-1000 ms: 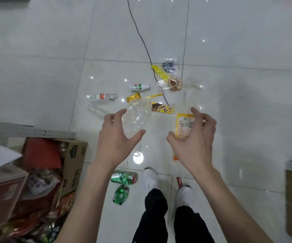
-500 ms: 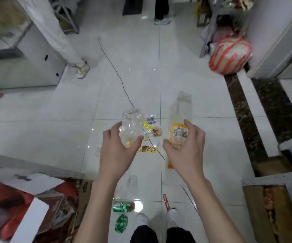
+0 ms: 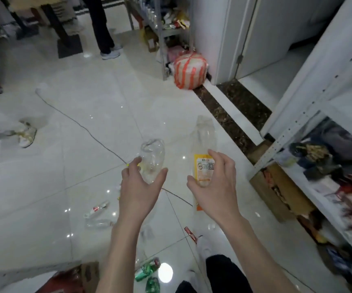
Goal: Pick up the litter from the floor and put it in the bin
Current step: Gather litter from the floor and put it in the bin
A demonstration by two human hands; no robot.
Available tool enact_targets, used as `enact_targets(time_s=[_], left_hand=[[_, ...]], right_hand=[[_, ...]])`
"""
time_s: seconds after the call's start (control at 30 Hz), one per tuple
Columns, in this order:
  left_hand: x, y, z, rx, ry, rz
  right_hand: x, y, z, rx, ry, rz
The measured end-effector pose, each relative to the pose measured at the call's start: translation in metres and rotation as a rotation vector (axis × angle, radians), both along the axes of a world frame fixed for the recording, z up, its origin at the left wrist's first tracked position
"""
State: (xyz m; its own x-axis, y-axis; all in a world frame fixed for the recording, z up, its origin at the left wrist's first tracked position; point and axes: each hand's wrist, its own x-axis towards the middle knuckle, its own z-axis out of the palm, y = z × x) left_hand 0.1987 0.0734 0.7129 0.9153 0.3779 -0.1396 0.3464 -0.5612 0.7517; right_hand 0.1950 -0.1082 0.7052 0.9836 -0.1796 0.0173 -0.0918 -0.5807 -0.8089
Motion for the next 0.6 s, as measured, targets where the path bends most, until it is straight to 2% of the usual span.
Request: enact_targets(time_s=[0.37,0.6], left_hand=[[-0.079,-0.153,-0.016,-0.059,0.087,-0.600],[-0.159,-0.269,-0.021,-0.053,0.118,-0.928]], right_hand=[[-0.175,-0.118,-0.006,-0.042,0.008,-0.594],[-0.309,-0.203,-0.016,-0.041,0.025,-0.925]])
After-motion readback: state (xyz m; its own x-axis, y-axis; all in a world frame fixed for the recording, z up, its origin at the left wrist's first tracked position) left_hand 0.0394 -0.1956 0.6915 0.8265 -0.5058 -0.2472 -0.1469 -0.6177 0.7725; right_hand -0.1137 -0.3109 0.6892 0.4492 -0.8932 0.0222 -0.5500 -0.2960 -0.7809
